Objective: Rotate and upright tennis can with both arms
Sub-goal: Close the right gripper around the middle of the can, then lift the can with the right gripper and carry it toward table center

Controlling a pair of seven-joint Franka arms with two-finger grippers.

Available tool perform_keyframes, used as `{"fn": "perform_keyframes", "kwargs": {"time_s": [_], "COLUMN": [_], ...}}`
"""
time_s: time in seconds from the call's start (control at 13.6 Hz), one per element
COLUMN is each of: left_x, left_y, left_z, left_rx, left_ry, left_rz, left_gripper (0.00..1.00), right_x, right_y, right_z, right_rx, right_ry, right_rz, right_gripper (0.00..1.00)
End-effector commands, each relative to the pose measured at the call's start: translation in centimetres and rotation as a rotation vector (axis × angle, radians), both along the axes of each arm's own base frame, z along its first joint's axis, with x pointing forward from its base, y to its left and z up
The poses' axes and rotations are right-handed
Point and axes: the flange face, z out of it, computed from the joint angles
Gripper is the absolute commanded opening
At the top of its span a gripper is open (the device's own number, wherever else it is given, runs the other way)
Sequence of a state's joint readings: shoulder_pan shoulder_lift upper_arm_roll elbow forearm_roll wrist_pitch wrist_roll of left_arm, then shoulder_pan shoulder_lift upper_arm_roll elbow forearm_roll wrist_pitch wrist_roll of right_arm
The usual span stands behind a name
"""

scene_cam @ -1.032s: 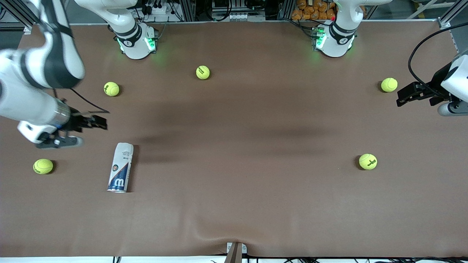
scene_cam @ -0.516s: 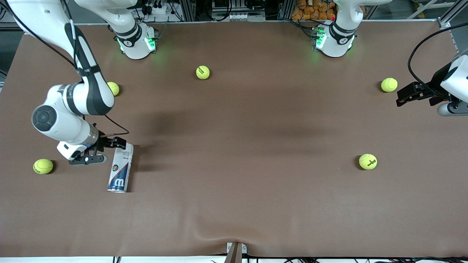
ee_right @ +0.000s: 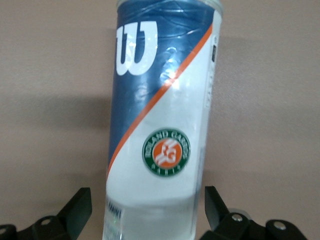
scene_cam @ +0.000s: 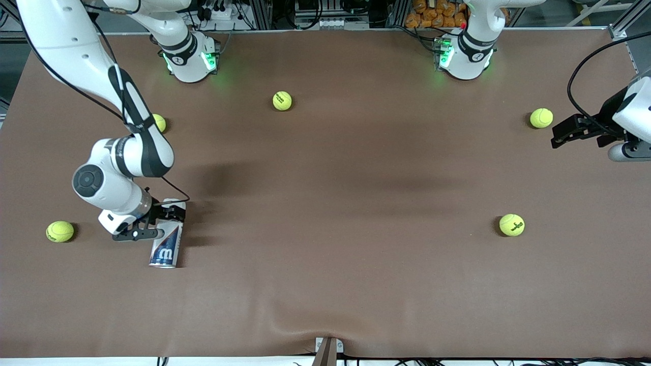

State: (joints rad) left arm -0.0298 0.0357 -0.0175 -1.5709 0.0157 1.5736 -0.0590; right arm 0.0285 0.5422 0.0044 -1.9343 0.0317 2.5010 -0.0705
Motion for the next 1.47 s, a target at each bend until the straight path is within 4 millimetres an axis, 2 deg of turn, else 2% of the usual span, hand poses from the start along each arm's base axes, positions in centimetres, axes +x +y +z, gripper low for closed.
{"fn": "perform_keyframes", "kwargs": {"time_s": [0.0,0.15,0.22,0.37,0.44,0.66,0.74,0.96,1.11,1.33,1.4], "left_x": [0.1,0.0,0.0,0.0,0.0,0.1,0.1,0.1,0.1,0.1,0.1], "left_y": [0.1,0.2,0.2,0.2,0.3,0.2,0.3,0.3,0.3,0.9,1.0], "left_z": [0.2,0.3,0.4,0.3,0.3,0.4,0.3,0.4,0.4,0.3,0.4], "left_rx": [-0.010,-0.010,-0.010,-0.010,-0.010,-0.010,-0.010,-0.010,-0.011,-0.012,-0.012], "left_ry": [0.006,0.004,0.003,0.004,0.004,0.001,0.003,0.001,0.002,0.003,0.002], "left_rz": [-0.020,-0.019,-0.019,-0.019,-0.017,-0.019,-0.017,-0.017,-0.028,-0.020,-0.019], "left_gripper": [1.00,1.00,1.00,1.00,1.00,1.00,1.00,1.00,1.00,1.00,1.00], "right_x": [1.4,1.4,1.5,1.6,1.8,2.2,2.2,4.0,4.1,1.7,0.0], "right_y": [0.0,-0.4,-0.6,0.1,0.0,0.6,1.8,8.5,15.4,24.6,28.6], "right_z": [-1.1,-2.0,-2.1,-1.9,-1.7,-0.6,-0.1,4.3,6.9,6.7,7.0], "right_rx": [-0.005,-0.031,-0.038,-0.040,-0.042,-0.042,-0.043,-0.055,-0.057,-0.052,-0.053], "right_ry": [-0.004,-0.013,-0.015,-0.017,-0.015,-0.031,-0.025,0.022,0.026,0.001,-0.010], "right_rz": [0.016,0.042,0.047,0.059,0.059,0.073,0.096,0.196,0.282,0.429,0.497], "right_gripper": [1.00,1.00,0.91,0.63,0.55,0.56,0.56,0.56,0.56,0.58,0.58]}}
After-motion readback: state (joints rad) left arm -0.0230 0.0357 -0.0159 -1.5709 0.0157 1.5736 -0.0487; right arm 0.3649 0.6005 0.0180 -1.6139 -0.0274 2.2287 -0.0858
